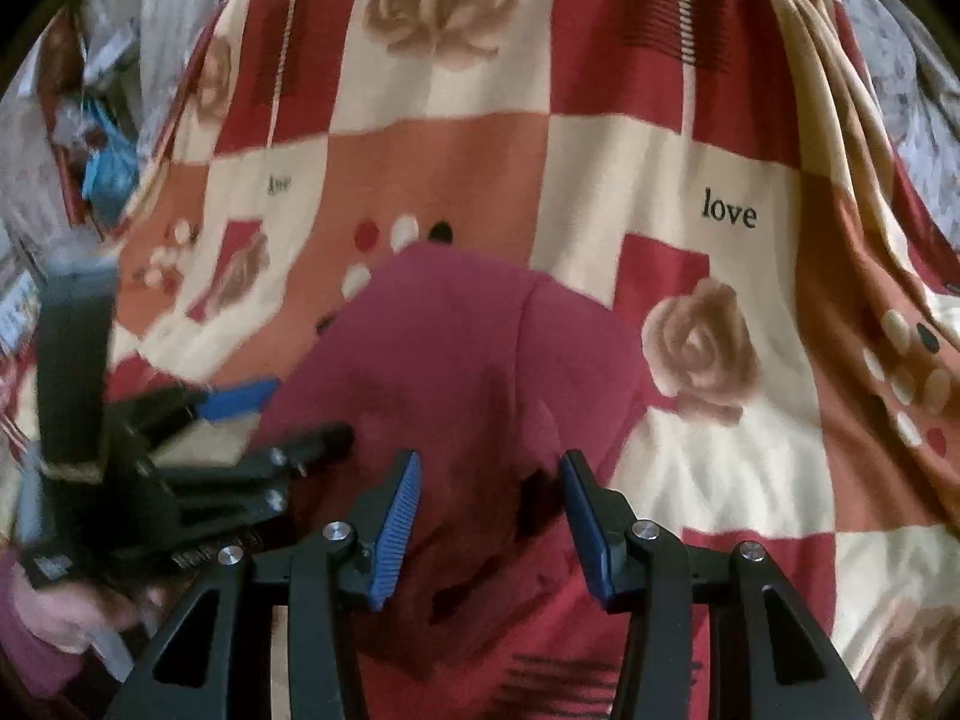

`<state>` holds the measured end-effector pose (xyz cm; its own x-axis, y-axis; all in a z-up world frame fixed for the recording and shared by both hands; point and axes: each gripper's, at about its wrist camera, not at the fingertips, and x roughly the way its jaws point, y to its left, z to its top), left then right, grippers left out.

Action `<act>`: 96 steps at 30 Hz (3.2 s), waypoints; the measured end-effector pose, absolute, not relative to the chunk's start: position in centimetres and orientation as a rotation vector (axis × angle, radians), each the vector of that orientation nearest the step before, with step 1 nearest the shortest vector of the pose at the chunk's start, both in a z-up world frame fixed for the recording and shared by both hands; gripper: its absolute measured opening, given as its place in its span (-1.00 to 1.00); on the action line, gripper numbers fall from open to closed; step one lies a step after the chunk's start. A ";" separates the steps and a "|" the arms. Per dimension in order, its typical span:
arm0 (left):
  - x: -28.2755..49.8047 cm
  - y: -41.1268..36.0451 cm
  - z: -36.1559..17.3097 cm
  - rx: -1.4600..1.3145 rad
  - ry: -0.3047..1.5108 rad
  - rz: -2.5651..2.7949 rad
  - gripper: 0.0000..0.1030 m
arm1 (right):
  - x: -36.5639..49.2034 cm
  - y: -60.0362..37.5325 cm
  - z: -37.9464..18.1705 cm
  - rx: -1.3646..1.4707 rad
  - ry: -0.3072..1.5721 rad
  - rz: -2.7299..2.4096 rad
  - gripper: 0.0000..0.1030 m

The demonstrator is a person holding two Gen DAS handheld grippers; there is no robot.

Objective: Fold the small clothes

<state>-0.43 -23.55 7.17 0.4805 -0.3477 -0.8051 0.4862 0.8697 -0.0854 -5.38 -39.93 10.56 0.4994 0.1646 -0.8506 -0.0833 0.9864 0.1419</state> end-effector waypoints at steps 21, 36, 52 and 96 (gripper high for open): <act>-2.3 -22.3 9.1 0.187 0.900 -0.464 0.28 | -6.1 -41.0 12.0 0.237 0.984 0.083 -0.10; 3.0 -20.7 5.4 -0.177 1.106 -0.672 0.49 | -0.5 -44.5 3.7 0.618 1.051 0.236 0.61; -4.7 -13.9 14.7 -0.158 0.990 -0.732 -0.07 | -5.2 -36.8 15.0 0.342 0.923 0.350 -0.35; -9.1 -8.3 10.8 -0.086 1.039 -0.483 0.41 | -8.5 -36.8 13.5 0.282 1.010 0.335 0.09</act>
<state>-9.09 -8.26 10.77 0.4130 -0.4235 -0.8063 0.3440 0.8922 -0.2925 -8.51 -36.81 13.47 0.4891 0.3998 -0.7752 -0.1423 0.9135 0.3813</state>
